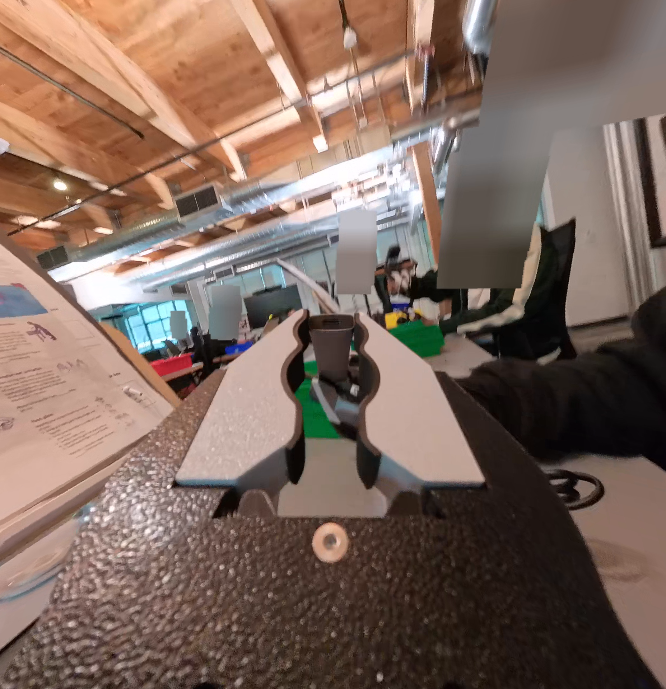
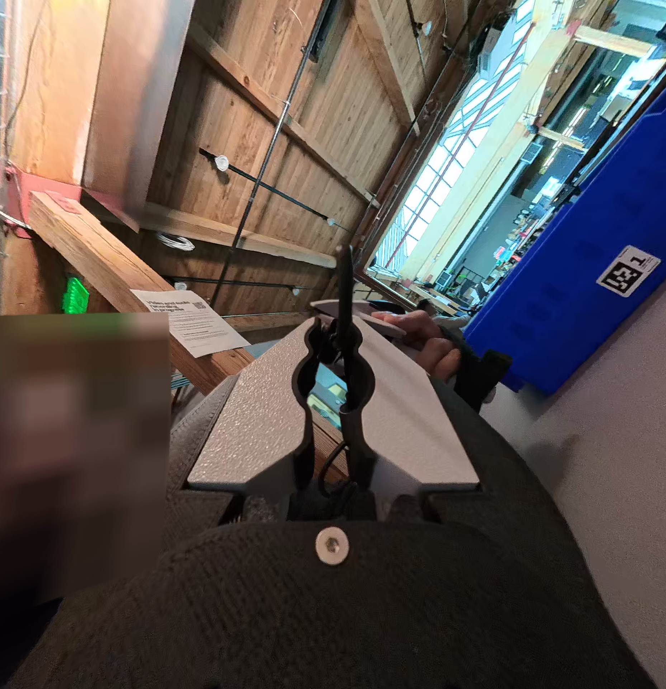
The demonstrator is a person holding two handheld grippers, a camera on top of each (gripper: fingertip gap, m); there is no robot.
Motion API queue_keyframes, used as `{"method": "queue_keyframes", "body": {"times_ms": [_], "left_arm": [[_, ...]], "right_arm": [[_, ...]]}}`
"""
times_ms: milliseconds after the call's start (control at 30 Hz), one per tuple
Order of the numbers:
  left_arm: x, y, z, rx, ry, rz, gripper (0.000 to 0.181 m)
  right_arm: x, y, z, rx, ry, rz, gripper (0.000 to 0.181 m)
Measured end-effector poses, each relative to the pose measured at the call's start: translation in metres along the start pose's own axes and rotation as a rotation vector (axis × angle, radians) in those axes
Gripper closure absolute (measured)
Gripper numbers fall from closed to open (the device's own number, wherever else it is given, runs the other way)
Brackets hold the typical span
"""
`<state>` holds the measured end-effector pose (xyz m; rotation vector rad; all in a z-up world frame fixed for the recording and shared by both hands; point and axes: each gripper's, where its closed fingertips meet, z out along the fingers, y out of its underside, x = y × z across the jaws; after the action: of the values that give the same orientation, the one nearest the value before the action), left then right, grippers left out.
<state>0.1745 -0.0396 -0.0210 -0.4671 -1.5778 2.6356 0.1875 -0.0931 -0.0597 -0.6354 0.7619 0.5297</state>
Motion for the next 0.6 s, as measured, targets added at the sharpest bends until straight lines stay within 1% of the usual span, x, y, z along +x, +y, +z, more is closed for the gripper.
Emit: {"method": "queue_keyframes", "body": {"times_ms": [133,200,267,333,400,433,500,600], "left_arm": [[0.003,0.023,-0.005,-0.258,-0.009,0.096,0.159],[0.011,0.030,-0.008,-0.330,0.022,0.116,0.150],[0.017,0.045,-0.012,-0.422,0.038,0.170,0.145],[0.012,0.062,-0.017,-0.517,-0.004,0.273,0.139],[0.011,0.073,-0.017,-0.567,-0.016,0.338,0.137],[0.012,0.075,-0.016,-0.572,-0.023,0.365,0.138],[0.016,0.077,-0.013,-0.576,-0.006,0.389,0.145],[0.020,0.075,-0.009,-0.556,0.000,0.403,0.151]], "right_arm": [[-0.005,-0.002,-0.009,-0.048,0.072,-0.061,0.173],[-0.004,0.001,-0.010,-0.080,0.103,-0.090,0.173],[-0.003,0.008,-0.010,-0.131,0.116,-0.096,0.173],[0.006,0.013,-0.010,-0.168,0.167,-0.104,0.173],[0.007,0.018,-0.010,-0.192,0.166,-0.086,0.173],[0.008,0.019,-0.010,-0.200,0.166,-0.082,0.173],[0.010,0.020,-0.010,-0.204,0.176,-0.083,0.172],[0.011,0.018,-0.012,-0.196,0.174,-0.067,0.173]]}}
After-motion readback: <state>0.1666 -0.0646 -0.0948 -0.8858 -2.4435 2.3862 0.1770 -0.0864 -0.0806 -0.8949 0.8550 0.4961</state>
